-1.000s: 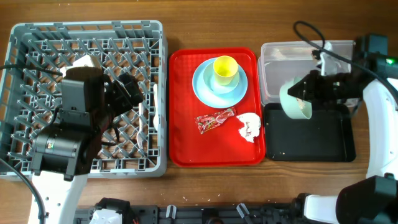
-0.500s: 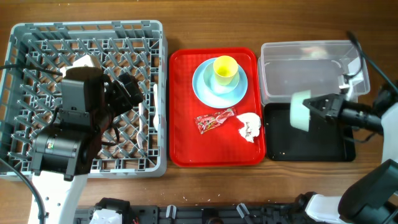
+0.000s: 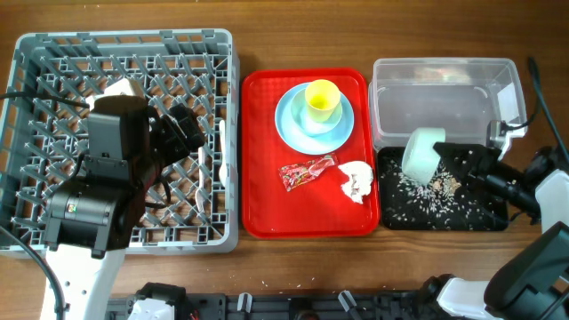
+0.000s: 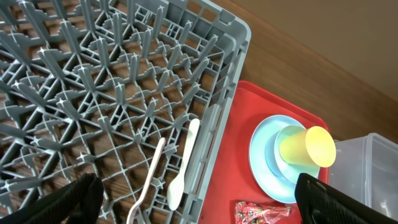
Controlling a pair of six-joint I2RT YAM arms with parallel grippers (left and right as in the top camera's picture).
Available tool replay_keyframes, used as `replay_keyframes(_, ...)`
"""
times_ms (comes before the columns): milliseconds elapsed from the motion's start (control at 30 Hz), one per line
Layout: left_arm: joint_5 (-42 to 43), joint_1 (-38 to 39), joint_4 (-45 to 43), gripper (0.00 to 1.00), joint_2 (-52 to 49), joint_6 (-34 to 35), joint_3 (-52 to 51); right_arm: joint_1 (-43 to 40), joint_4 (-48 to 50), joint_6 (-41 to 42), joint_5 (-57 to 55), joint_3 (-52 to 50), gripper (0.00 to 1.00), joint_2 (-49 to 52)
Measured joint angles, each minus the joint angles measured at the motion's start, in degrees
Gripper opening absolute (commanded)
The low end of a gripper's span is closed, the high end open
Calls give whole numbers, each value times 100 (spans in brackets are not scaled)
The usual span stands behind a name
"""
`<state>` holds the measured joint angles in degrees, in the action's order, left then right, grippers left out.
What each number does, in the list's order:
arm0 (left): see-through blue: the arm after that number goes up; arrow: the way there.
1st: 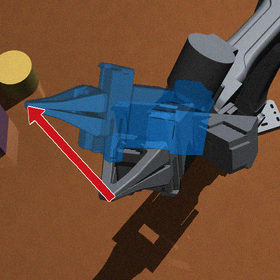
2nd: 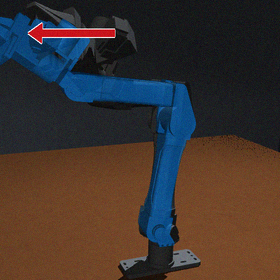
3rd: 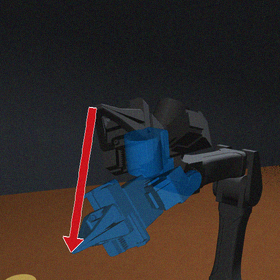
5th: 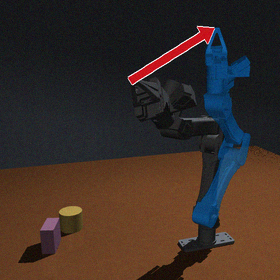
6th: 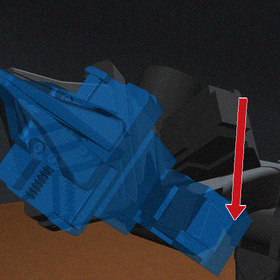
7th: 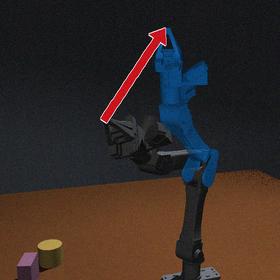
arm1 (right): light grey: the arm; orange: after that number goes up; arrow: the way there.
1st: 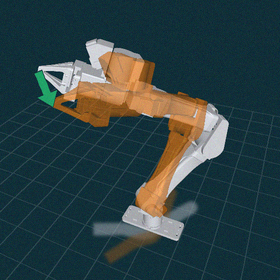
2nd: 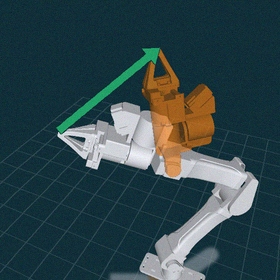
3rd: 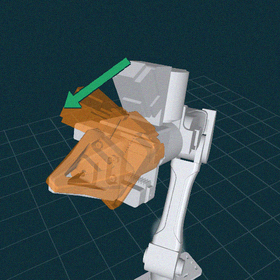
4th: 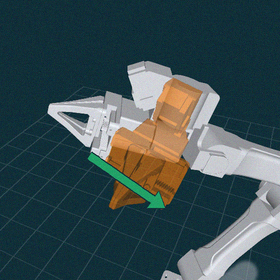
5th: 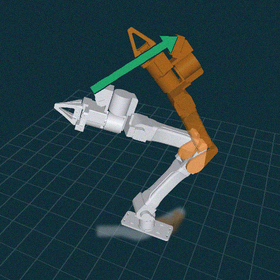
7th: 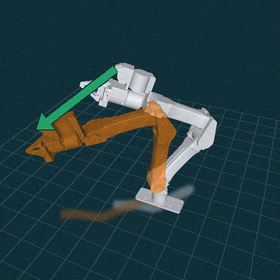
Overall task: Sort waste into correct bins and load items into the dishwasher rack
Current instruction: 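Tip the bowl with the right gripper to dump rice onto the black tray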
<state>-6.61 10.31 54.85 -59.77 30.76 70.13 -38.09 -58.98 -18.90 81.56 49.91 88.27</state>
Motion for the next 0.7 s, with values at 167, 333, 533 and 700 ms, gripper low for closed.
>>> replay_keyframes(167,2,0,2,100,0,0,0,0,13,256,621,-2,4,0)
replay_keyframes(333,2,0,2,100,0,0,0,0,-22,564,776,-2,4,0)
replay_keyframes(533,2,0,2,100,0,0,0,0,-140,715,776,-2,4,0)
replay_keyframes(700,2,0,2,100,0,-2,0,0,-168,885,776,0,4,0)
